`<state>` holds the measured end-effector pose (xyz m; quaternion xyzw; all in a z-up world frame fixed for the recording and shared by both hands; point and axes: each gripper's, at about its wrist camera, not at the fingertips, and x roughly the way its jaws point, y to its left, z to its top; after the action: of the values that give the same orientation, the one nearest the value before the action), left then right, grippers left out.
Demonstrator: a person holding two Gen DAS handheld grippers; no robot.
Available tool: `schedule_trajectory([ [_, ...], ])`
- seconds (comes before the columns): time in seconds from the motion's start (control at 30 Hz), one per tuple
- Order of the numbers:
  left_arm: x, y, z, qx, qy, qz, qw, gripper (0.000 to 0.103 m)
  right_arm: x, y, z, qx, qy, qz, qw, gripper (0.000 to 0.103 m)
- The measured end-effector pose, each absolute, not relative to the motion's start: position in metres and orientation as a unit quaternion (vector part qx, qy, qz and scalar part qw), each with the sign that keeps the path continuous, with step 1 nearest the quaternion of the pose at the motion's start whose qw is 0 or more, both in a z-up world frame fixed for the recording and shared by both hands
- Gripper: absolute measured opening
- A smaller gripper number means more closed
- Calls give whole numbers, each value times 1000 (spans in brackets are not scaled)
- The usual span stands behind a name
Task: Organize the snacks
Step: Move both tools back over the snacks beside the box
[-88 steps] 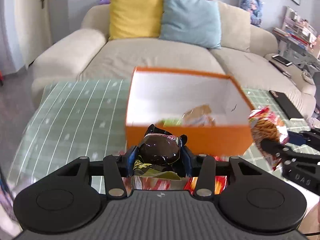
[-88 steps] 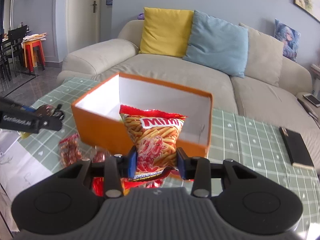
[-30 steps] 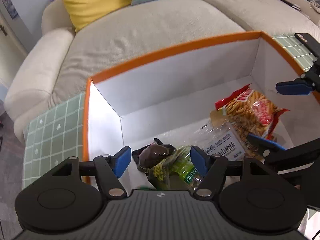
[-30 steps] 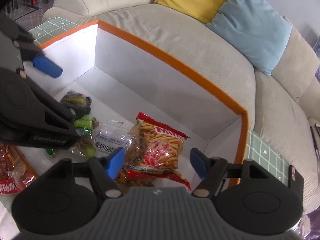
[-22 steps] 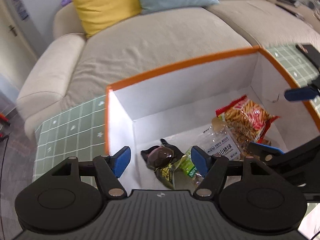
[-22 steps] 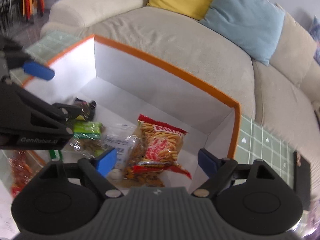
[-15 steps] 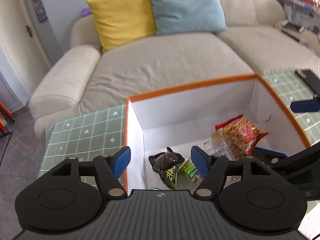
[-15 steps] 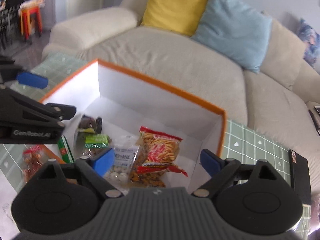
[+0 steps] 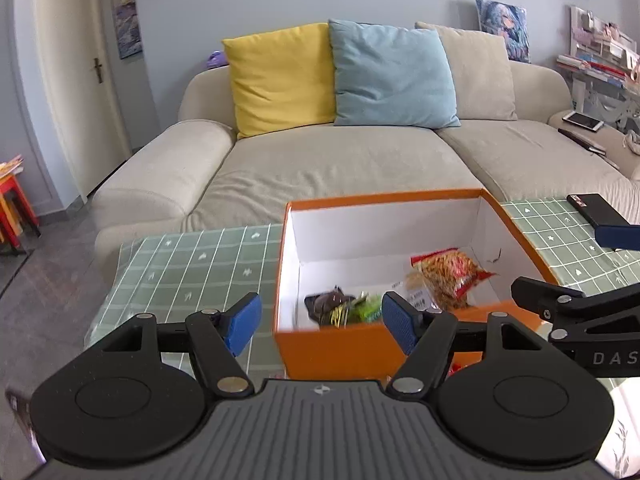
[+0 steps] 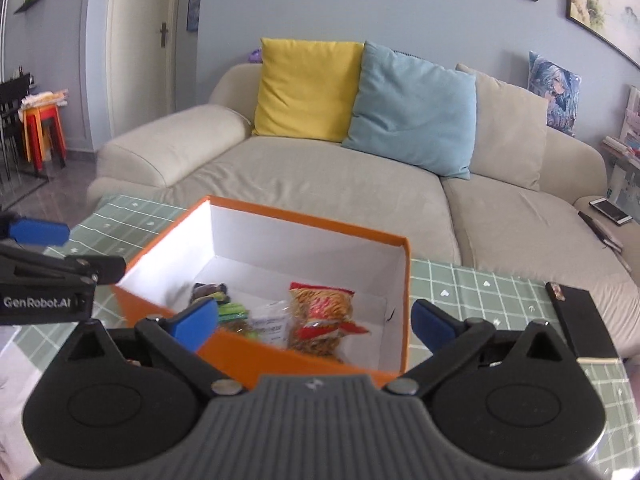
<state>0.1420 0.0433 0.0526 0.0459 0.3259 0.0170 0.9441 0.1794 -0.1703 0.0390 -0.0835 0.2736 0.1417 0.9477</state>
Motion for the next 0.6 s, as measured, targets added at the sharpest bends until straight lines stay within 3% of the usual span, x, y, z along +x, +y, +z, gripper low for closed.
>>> schedule_trajectory([
  [0.37,93,72,7,-31,371,13,928,78,115,-180,-5,-66,278,139,948,99],
  [0.6,72,71,-21,-25,386,12,922,77,98,-183,-40,-49,311,135,939,99],
])
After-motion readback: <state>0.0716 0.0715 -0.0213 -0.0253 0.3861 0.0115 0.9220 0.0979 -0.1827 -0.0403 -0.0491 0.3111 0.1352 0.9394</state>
